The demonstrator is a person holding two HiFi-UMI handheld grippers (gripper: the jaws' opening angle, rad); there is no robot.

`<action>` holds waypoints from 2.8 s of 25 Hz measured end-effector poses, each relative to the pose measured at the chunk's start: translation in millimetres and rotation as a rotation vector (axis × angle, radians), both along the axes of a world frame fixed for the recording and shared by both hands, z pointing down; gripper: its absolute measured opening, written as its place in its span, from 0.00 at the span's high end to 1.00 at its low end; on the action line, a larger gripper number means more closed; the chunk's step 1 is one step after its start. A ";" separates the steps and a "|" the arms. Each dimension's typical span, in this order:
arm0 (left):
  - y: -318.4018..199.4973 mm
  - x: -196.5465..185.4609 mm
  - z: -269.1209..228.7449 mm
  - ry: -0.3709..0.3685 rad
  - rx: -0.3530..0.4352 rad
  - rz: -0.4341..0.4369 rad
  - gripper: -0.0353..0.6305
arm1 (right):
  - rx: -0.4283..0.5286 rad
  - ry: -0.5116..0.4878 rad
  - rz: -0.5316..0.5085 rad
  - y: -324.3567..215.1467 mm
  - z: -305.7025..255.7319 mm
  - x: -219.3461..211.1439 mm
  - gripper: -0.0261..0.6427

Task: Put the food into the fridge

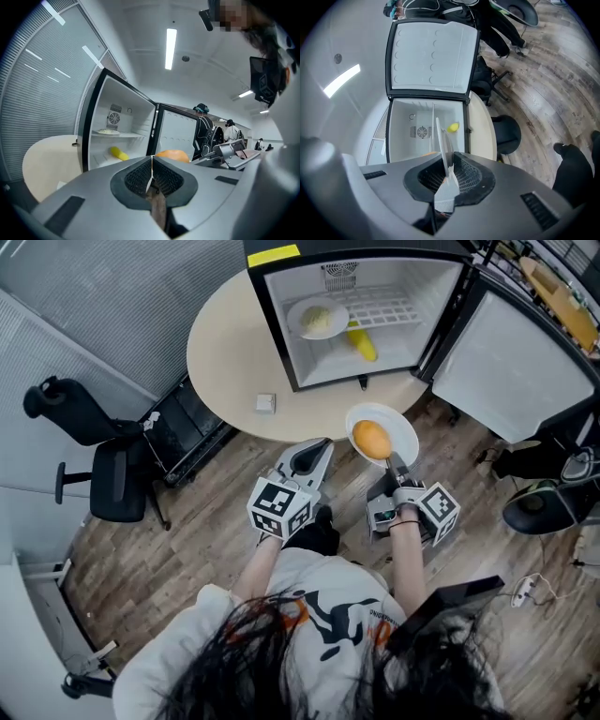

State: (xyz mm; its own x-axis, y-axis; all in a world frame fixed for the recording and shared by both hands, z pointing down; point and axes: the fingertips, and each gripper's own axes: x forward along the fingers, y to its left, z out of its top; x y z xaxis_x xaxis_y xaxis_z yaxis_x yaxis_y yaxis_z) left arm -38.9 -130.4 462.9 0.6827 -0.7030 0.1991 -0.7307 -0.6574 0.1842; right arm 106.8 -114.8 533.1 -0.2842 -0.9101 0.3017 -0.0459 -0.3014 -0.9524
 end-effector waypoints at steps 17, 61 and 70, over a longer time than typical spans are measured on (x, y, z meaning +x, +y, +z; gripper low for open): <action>-94.9 -28.3 7.7 0.059 -0.027 0.048 0.93 | 0.001 -0.016 0.049 -92.2 -11.7 -34.0 0.91; -188.1 30.7 3.3 0.020 -0.002 -0.009 0.93 | 0.037 -0.030 0.036 -264.8 -41.1 31.7 0.91; -201.8 31.9 8.0 0.012 -0.013 -0.017 0.93 | 0.039 -0.042 0.043 -299.9 -41.1 28.3 0.91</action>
